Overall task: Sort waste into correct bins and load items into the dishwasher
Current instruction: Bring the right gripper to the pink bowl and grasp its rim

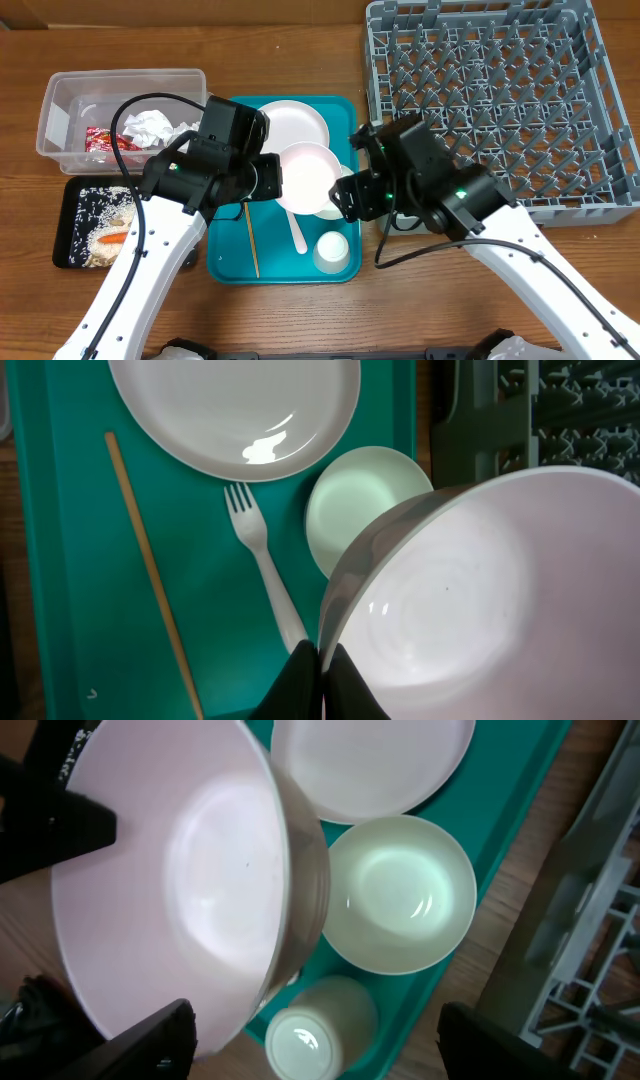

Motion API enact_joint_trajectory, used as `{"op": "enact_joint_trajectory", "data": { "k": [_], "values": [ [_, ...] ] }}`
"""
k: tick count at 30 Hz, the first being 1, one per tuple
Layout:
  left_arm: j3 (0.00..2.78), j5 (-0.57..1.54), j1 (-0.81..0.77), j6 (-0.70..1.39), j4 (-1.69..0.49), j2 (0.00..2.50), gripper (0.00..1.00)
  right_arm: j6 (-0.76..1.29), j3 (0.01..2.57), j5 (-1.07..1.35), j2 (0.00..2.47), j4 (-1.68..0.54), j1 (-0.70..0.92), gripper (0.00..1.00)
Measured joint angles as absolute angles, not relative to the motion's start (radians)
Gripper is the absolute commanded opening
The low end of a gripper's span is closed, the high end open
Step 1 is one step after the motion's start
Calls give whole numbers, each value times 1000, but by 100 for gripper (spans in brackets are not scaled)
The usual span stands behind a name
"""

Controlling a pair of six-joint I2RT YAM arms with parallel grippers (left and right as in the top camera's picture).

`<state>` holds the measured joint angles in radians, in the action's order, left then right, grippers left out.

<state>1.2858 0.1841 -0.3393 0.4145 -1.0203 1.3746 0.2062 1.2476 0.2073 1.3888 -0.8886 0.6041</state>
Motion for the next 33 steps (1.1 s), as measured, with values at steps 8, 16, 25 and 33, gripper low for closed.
{"op": "enact_joint_trajectory", "data": {
  "k": [8, 16, 25, 33],
  "values": [
    [1286, 183, -340, 414, -1027, 1375, 6, 209, 1248, 175, 1420, -814, 605, 65],
    [1286, 183, -341, 414, -1026, 1375, 7, 223, 1248, 168, 1422, -748, 605, 57],
    [1286, 183, -341, 414, -1027, 1375, 7, 235, 1248, 168, 1500, -705, 618, 49],
    [1286, 179, -341, 414, -1030, 1375, 7, 235, 1248, 168, 1506, -682, 618, 39]
  ]
}}
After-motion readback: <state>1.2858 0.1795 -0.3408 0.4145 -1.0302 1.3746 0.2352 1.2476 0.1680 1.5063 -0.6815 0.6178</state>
